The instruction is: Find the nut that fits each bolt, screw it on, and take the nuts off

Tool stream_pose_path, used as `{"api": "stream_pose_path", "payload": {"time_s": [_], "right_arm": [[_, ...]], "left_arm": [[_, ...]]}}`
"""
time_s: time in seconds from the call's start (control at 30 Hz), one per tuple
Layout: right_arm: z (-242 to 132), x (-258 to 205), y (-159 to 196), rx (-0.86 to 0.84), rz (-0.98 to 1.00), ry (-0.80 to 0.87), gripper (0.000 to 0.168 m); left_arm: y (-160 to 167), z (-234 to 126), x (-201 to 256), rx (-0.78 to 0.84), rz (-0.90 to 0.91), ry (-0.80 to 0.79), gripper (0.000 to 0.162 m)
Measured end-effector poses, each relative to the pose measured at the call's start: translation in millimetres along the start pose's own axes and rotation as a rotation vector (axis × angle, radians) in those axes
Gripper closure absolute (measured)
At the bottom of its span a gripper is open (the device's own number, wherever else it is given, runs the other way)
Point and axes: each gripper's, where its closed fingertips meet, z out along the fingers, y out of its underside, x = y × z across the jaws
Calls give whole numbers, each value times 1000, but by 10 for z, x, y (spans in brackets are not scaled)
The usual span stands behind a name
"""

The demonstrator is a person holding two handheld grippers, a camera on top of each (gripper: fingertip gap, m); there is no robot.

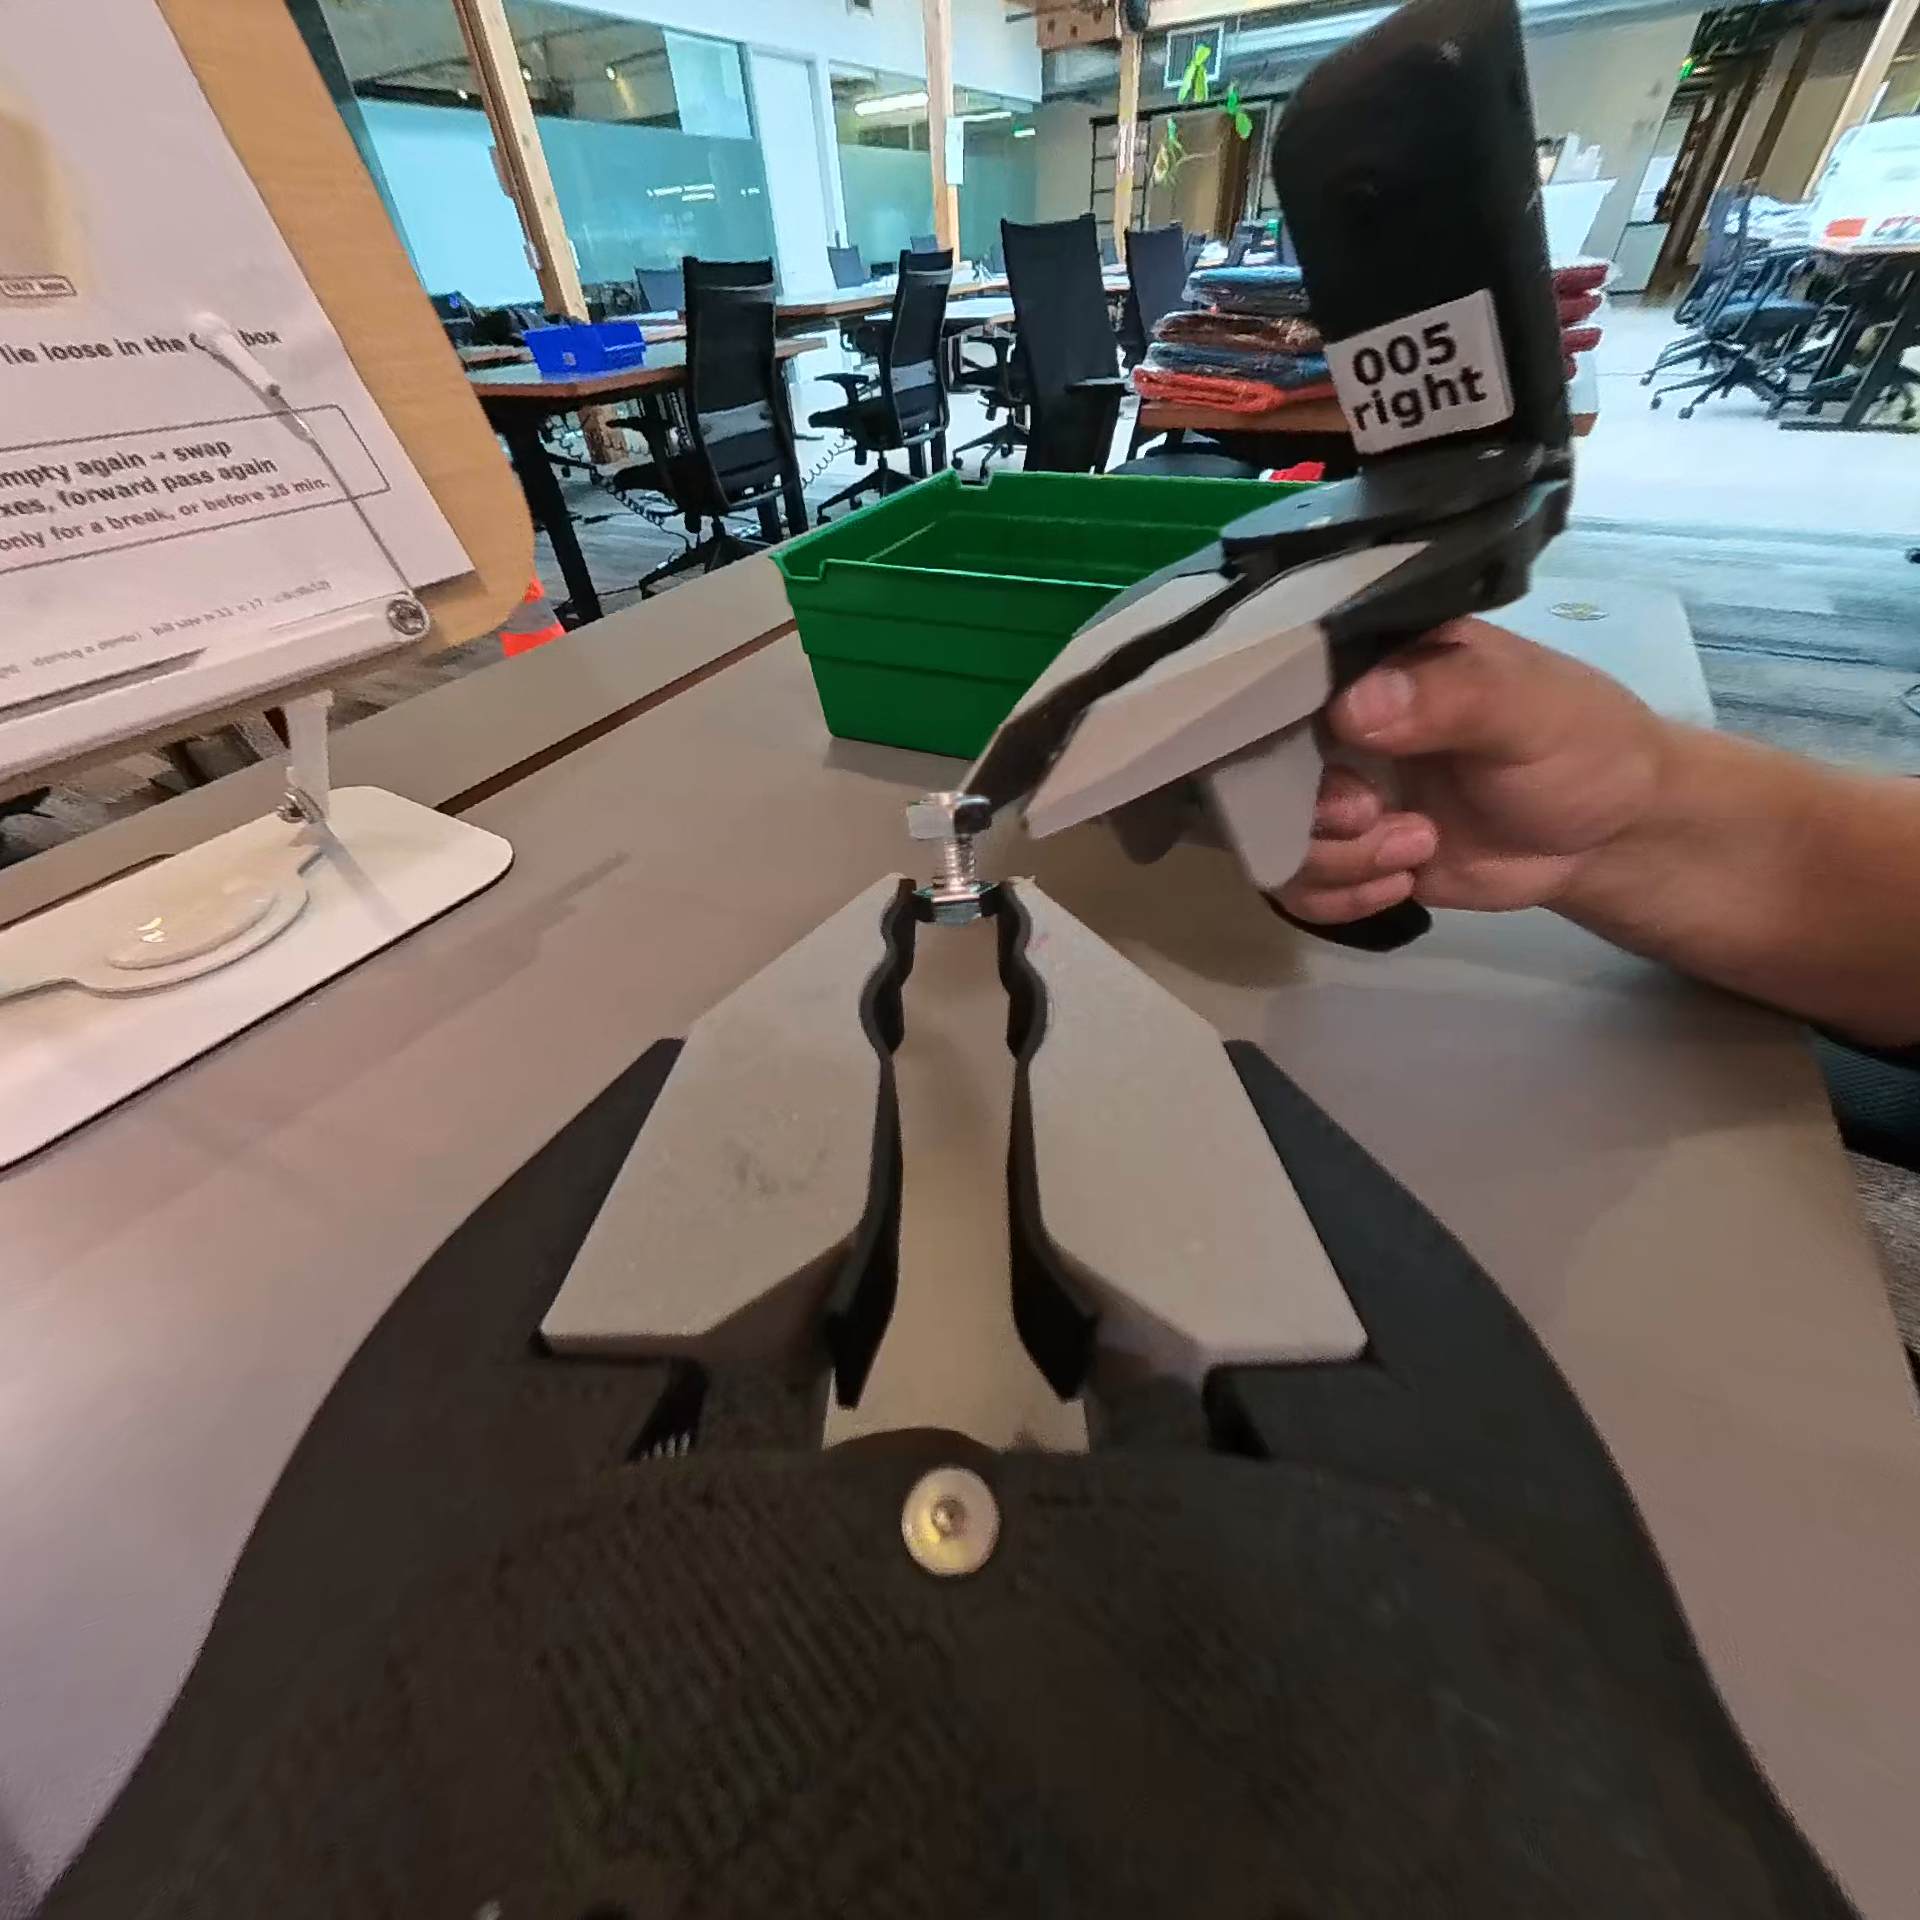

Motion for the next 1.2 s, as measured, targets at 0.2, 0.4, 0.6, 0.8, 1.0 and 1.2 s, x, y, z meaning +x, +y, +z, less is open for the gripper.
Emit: {"api": "stream_pose_path", "payload": {"time_s": [0.2,0.4,0.6,0.8,1.0,1.2], "right_arm": [[81,-178,-7,18,8,-71,138],[127,-289,-49,61,79,-164,131],[55,-205,-112,95,90,-135,138],[156,-302,-39,65,39,-140,139],[60,-200,-113,98,28,-93,144],[138,-310,-62,78,21,-137,142]], "left_arm": [[49,65,80,-9,-22,31,149],[39,117,231,-9,-12,76,149],[-49,-10,0,24,-36,15,148],[37,103,273,-27,10,102,148],[-22,26,129,-8,-3,56,148],[33,93,284,-32,-5,115,149]]}}
